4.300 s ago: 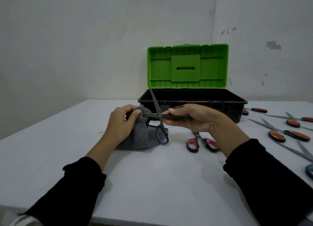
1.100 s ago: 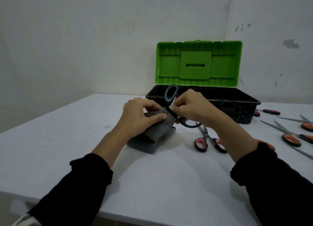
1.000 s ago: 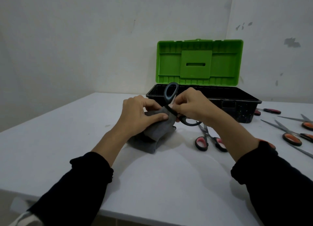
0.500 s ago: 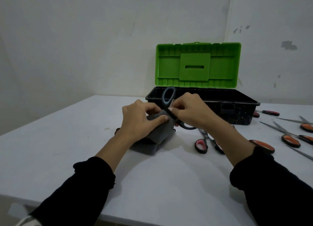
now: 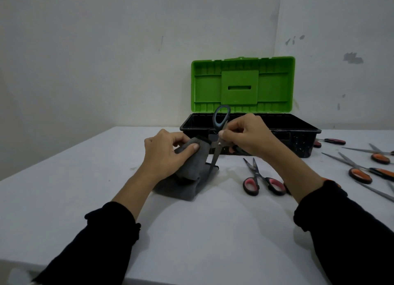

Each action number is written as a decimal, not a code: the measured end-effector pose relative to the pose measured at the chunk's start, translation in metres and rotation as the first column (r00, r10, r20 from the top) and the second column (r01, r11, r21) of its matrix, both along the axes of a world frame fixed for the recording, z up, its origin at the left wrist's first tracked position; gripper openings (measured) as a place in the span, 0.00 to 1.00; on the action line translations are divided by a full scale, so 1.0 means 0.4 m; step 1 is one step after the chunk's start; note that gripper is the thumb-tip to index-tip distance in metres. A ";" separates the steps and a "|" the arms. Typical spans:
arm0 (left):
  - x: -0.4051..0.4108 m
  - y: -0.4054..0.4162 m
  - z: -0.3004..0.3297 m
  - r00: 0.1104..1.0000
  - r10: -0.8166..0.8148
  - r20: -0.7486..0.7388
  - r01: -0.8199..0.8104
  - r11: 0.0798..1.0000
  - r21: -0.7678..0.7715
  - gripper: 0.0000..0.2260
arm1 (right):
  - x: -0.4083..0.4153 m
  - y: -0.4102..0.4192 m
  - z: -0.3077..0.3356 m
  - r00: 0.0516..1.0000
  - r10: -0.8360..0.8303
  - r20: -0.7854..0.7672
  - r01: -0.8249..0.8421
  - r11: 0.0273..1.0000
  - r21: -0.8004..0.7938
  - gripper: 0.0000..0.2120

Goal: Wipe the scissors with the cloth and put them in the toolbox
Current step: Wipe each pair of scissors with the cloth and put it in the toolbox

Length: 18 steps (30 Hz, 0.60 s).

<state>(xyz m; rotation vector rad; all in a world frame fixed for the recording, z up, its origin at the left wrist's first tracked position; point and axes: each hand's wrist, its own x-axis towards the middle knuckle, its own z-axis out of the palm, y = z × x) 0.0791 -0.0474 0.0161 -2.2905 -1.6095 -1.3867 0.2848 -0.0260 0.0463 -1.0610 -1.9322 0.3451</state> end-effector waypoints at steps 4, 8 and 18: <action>-0.017 0.019 -0.009 0.996 -0.033 0.077 0.040 0.996 -0.085 0.09 | 0.022 0.009 -0.009 0.993 -0.074 -0.089 0.074 0.997 -0.007 0.08; -0.024 0.034 -0.028 0.995 0.079 0.067 -0.072 0.991 -0.109 0.06 | 0.040 0.013 -0.012 0.968 -0.105 -0.228 0.095 0.994 -0.052 0.06; 0.056 0.002 -0.051 0.993 0.118 -0.004 -0.113 0.959 0.259 0.09 | 0.000 0.009 -0.011 0.736 -0.085 -0.672 -0.055 0.981 -0.185 0.08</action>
